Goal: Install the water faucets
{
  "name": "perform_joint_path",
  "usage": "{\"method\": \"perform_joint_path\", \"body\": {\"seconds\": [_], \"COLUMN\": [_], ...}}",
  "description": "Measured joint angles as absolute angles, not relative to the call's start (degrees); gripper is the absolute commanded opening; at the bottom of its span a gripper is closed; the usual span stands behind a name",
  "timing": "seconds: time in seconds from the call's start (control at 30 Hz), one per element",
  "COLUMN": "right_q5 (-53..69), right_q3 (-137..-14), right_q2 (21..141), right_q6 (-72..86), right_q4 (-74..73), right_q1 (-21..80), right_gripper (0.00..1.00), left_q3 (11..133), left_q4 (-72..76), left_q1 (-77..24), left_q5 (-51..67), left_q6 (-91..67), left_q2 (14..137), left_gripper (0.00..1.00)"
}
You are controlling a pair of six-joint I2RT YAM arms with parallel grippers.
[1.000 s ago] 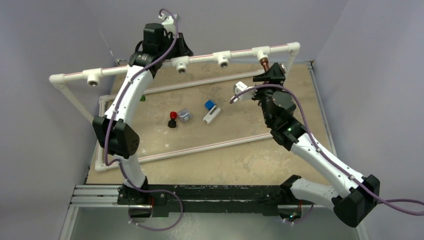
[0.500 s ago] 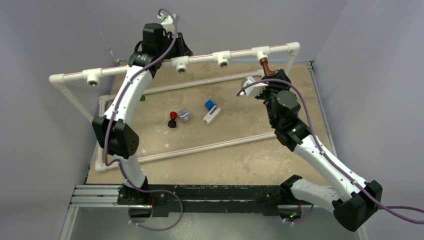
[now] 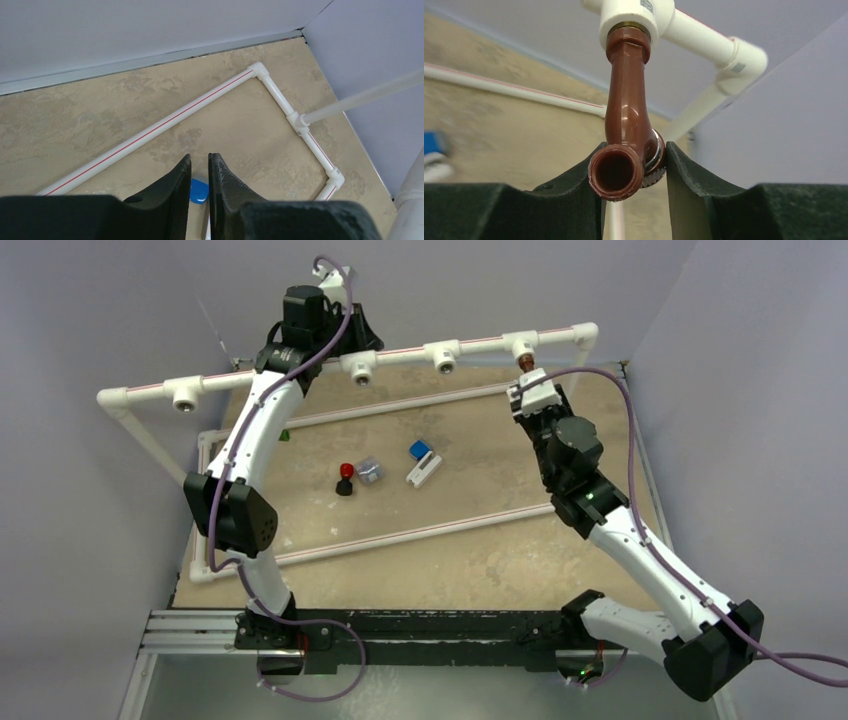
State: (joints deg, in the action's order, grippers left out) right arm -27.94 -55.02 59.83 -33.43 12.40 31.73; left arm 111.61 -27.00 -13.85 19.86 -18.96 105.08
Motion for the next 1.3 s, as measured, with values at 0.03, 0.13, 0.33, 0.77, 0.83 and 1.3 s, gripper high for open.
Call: {"method": "perform_joint_path", "body": {"seconds": [0.03,0.13,0.33,0.77,0.83,1.3], "right_q5": [-27.44,-26.41,-25.32,-24.91,-24.93,-25.19], "right_q3": [-54.94,-53.52,-48.62,-41.41,-40.86,-37.65], "right_q2": [59.79,59.07,56.97,52.69,52.16,51.57], "right_q6": [-29.78,-17.82,7.03,50.87,56.47,84.99], "right_q4": [12.62,14.33,21.21,29.93,30.39,35.16], "right_q1": [31.55,31.24,30.94,31.18,31.29,31.62], "right_gripper": [0.0,0.0,0.0,0.0,0.0,0.0], "left_q3": [111.61,111.61,111.5,111.31,111.28,110.98], "left_q4": [-26.98,-26.81,-26.83,-28.58,-28.84,-29.26], "left_q1": [-13.8,-13.67,-13.63,-13.74,-13.8,-13.91], "left_q5": [19.86,19.94,20.12,21.12,21.3,21.63], "left_q6": [-18.96,-18.96,-18.98,-19.0,-19.0,-19.0], "left_q2": [105.08,105.08,105.08,104.64,104.57,104.25], "left_gripper": [0.17,0.17,0.17,0.17,0.17,0.17]}}
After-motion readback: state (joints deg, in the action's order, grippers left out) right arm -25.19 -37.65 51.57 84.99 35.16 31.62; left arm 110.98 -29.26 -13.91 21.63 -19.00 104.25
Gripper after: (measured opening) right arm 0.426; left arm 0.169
